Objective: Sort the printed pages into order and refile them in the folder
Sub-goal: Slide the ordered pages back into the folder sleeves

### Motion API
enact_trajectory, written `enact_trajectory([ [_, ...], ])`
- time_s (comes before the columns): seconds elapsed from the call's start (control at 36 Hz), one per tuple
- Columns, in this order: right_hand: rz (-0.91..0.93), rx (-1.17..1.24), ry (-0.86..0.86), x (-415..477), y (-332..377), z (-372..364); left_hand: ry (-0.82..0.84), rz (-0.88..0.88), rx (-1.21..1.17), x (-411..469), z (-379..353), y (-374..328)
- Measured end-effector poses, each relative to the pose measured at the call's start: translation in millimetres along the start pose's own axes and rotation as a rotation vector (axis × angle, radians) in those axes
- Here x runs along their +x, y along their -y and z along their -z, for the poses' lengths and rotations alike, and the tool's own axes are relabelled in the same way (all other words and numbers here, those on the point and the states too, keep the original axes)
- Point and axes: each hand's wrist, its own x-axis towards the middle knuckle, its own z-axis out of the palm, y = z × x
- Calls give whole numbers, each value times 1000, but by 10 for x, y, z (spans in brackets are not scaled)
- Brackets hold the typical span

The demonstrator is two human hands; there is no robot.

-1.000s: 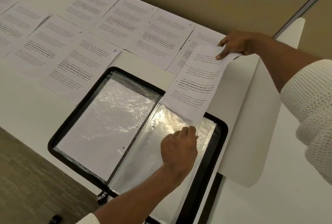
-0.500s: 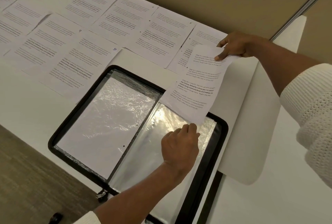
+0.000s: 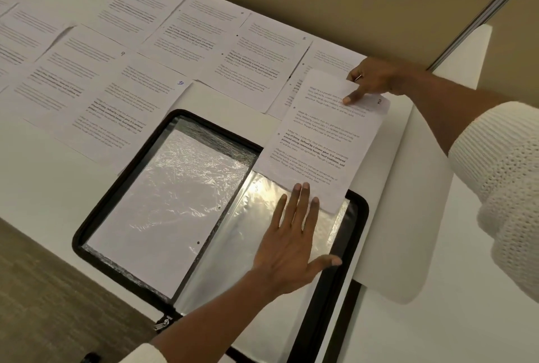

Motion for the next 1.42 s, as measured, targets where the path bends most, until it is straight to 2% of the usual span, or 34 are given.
enact_trajectory([
  [0.14,38,-72,38,92,-26,-110,47,-31,38,-4,-34,3],
  [0.36,33,-45,-34,152,-83,-178,106,-89,67,93,-25,-67],
  [0.5,44,-114,31,143,-66,-152,101,-104,59,117,-23,-120],
  [0.64,58,-50,-37,170,-105,-174,99,-109,57,89,-34,-144],
  [0.78,62,-106,49,158,-76,-174,105,-115,65,81,-69,-150],
  [0.86,67,-97,-26,151,-75,-180,105,-133,68,101,-73,-160],
  [1.0,76,-133,77,110,-28,-196,100,-153,93,174,-46,-206],
  [1.08,85,-106,-15,111,-38,-230,113,-172,100,202,-45,-234],
  [1.22,79,-134,166,58,-8,-278,121,-181,100,180,-98,-240],
  [1.33,126,-168,108,48,27,-348,114,-181,87,191,-99,-252],
  [1.42,119,-162,156,46,70,-405,116,-186,76,205,-104,-250],
])
